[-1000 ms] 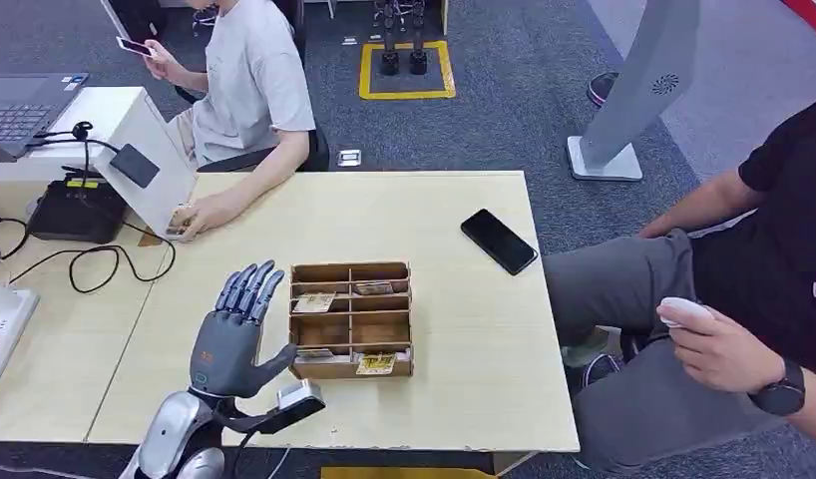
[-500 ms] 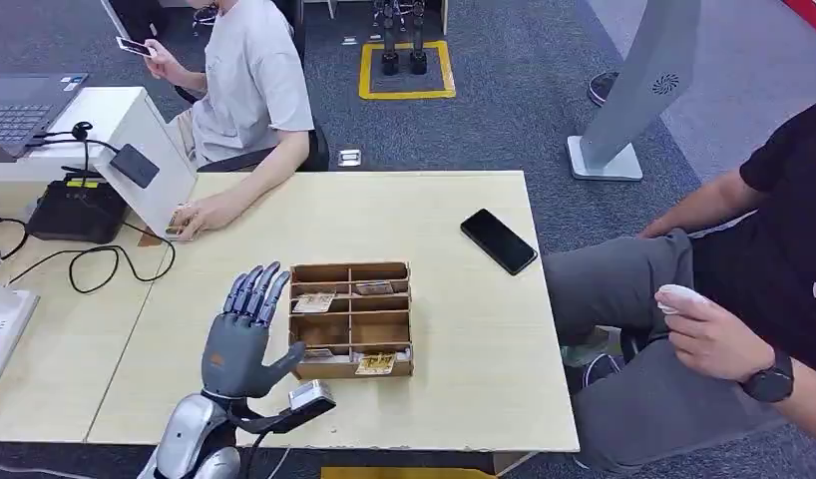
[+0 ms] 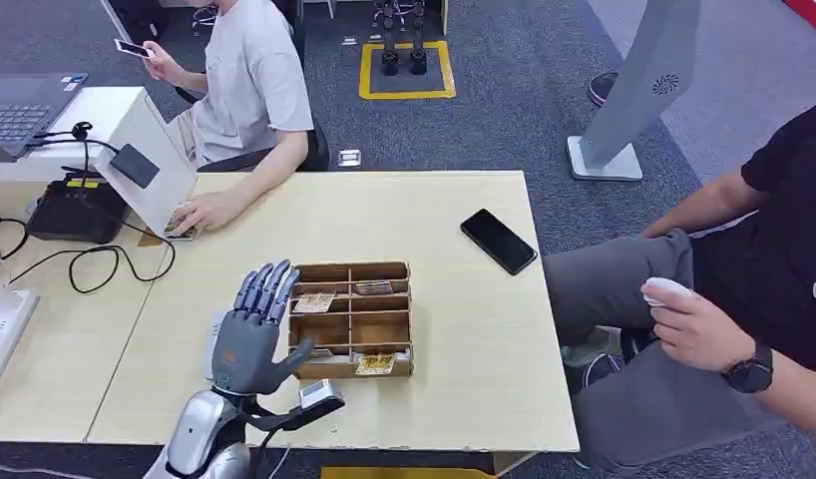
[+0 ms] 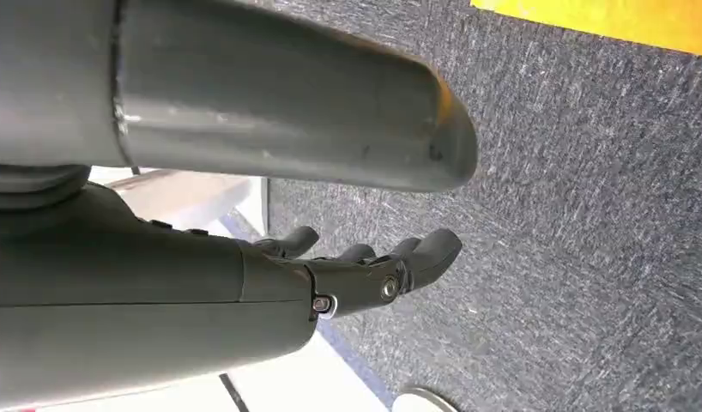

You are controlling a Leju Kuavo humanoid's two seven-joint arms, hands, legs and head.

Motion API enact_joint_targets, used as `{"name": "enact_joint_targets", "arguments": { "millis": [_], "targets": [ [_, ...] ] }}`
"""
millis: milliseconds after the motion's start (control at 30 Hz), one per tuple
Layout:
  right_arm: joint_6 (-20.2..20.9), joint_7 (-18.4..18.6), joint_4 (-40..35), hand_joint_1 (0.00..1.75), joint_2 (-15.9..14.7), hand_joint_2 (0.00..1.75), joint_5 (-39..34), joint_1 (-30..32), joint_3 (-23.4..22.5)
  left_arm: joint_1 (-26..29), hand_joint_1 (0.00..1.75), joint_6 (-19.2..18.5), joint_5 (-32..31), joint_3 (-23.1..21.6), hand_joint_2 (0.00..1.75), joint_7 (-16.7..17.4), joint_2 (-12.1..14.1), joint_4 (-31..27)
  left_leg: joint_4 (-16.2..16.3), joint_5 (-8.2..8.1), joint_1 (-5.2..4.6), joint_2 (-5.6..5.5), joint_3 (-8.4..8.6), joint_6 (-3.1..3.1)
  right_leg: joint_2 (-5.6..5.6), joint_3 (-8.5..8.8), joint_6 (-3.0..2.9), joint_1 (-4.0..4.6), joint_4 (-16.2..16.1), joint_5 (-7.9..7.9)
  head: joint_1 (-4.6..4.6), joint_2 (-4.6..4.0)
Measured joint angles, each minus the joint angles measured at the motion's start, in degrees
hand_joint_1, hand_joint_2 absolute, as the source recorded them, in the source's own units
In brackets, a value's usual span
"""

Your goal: Pass the card to the sensor for recognition and then transmit it.

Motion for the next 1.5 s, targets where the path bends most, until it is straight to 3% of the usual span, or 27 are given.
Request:
{"name": "enact_joint_targets", "arguments": {
  "millis": [1500],
  "targets": [
    [0.55, 0.11, 0.0, 0.0, 0.02, 0.0, 0.55, -0.29, 1.42, -4.08, 0.0, 0.28, 1.46, -2.27, 1.75, 0.59, -2.97, 7.23, 0.0, 0.0, 0.0, 0.0, 0.0, 0.0, 0.0, 0.0, 0.0, 0.0, 0.0, 0.0, 0.02, 0.0]
  ]
}}
